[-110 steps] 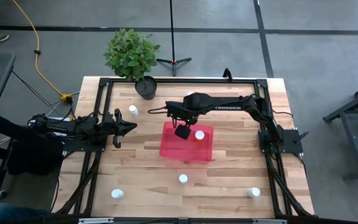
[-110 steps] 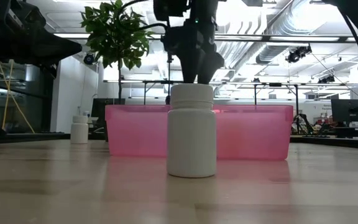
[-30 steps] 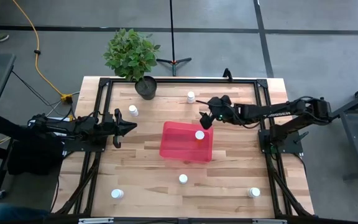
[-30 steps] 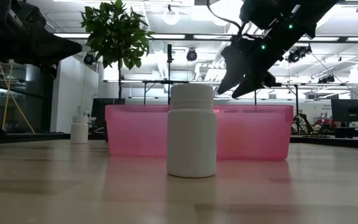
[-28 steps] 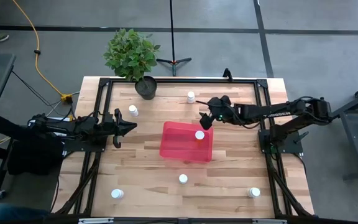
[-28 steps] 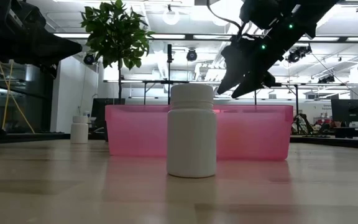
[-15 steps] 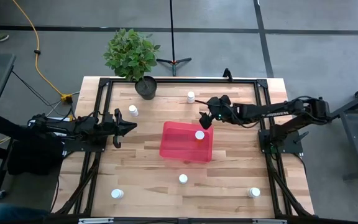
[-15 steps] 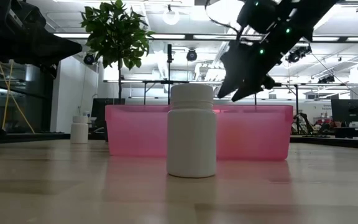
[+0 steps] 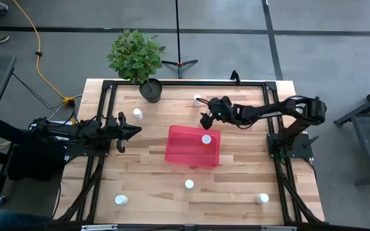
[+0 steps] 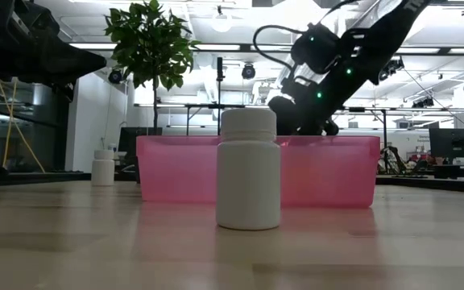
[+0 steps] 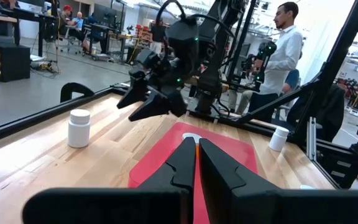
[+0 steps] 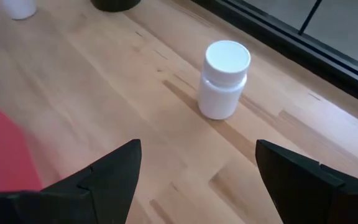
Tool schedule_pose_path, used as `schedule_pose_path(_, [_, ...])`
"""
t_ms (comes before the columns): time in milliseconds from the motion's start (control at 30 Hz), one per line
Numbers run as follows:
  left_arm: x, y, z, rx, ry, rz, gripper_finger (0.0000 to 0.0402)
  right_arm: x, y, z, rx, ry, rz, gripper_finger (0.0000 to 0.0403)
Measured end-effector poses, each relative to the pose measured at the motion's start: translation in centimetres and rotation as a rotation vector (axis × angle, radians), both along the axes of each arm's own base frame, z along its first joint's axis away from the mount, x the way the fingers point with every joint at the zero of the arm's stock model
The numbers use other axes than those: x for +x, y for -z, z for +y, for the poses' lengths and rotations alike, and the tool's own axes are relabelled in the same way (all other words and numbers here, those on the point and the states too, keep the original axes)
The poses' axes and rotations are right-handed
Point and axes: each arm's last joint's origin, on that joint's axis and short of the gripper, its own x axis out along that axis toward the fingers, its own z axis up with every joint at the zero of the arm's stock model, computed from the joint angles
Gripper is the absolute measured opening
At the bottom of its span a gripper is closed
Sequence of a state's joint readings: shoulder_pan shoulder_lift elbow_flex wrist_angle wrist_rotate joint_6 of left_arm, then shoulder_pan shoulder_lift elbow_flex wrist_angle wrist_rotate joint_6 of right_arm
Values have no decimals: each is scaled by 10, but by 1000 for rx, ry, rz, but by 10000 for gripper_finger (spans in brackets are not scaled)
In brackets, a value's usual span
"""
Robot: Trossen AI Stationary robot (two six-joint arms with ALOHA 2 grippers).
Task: Pick and place pill bottles into a basket
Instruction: Put the white medicine bottle into the bin
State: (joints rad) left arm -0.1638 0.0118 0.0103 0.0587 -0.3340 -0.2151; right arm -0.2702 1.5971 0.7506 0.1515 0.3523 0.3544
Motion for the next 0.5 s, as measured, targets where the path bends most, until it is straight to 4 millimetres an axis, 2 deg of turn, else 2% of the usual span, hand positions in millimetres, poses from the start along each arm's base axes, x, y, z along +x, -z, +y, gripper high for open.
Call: schedule_pose_path(500, [0,0,0,-3,0,0,58,7,8,-34,-55,1,-115,307])
